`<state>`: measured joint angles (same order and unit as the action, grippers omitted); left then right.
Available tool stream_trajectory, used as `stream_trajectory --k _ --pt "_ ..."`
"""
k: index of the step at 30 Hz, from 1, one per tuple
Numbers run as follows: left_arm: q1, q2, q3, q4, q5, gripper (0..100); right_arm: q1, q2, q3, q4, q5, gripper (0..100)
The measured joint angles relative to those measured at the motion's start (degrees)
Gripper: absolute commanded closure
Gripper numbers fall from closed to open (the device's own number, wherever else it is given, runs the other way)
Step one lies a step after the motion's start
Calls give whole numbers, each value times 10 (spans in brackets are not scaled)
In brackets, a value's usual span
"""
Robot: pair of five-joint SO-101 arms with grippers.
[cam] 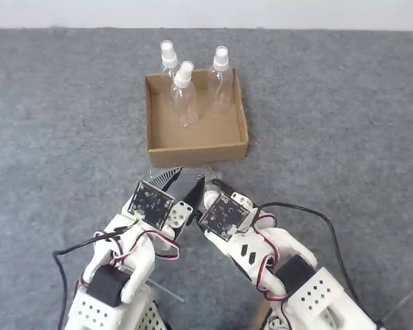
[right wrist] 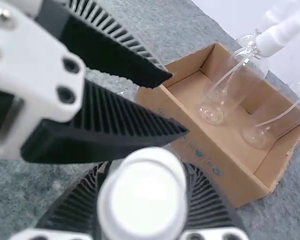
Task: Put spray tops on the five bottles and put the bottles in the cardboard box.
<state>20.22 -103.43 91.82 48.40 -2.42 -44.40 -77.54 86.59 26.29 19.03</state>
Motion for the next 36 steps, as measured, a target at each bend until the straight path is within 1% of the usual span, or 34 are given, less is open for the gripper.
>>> stream_trajectory --k 2,7,14,16,19,25,29,32,34,36 --pt "0 0 0 0 0 844 0 0 0 0 0 992" --pt "0 0 0 3 0 845 0 0 0 1 0 992" --pt "4 0 -50 72 -3 845 -1 -1 -1 18 0 992" --pt "3 0 -58 80 -3 845 -1 -1 -1 18 0 992" --pt "-33 0 -62 80 8 845 1 -1 -1 18 0 992" --pt "-135 0 -64 76 62 844 52 -1 -2 22 0 992" --pt "-158 0 -64 56 68 844 75 -1 -11 75 0 992" --pt "-162 0 -64 55 68 844 74 -1 -29 110 1 992" --pt "-173 0 -64 55 68 844 73 -1 -33 120 1 992" --pt "-199 0 -64 55 68 844 74 -1 -35 120 1 992"
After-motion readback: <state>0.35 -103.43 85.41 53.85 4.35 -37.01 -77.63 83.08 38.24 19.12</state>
